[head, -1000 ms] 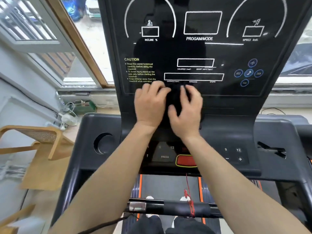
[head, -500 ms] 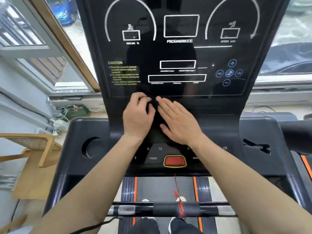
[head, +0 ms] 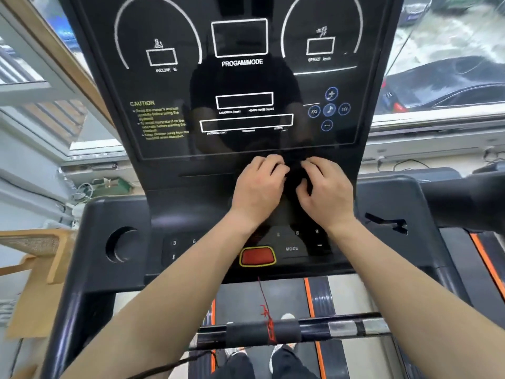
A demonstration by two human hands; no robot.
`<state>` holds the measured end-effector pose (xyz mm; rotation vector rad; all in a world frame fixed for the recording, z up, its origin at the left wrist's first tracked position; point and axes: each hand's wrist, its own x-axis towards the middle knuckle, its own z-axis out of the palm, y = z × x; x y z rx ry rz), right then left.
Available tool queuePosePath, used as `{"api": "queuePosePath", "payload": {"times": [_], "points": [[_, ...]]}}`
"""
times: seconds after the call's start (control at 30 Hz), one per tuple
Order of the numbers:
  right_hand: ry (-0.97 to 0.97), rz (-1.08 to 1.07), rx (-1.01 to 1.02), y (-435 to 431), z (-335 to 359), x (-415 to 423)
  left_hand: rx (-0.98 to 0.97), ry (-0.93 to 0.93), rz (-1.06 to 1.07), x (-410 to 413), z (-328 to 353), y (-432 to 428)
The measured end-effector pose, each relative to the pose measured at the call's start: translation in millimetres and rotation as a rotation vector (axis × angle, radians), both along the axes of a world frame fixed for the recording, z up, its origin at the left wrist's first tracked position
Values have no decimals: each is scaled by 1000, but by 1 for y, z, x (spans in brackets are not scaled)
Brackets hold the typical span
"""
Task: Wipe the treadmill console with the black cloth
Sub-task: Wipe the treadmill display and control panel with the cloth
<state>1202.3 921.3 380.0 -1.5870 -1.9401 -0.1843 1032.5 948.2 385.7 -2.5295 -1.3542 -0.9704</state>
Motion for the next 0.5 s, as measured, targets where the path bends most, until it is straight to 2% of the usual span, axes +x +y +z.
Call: {"api": "queuePosePath", "payload": {"times": [0.17, 0.3, 0.4, 0.5], "points": [[13, 194, -54, 14, 8, -105, -46, 9, 214, -105, 2, -6], [-46, 300, -119, 19, 11, -182, -163, -3, 352, -167, 10, -12], [-57, 328, -103, 17, 10, -203, -212, -30, 429, -181, 8, -19], [-79, 354, -61, 22, 8, -188, -219, -81, 451, -169, 6, -22]]}}
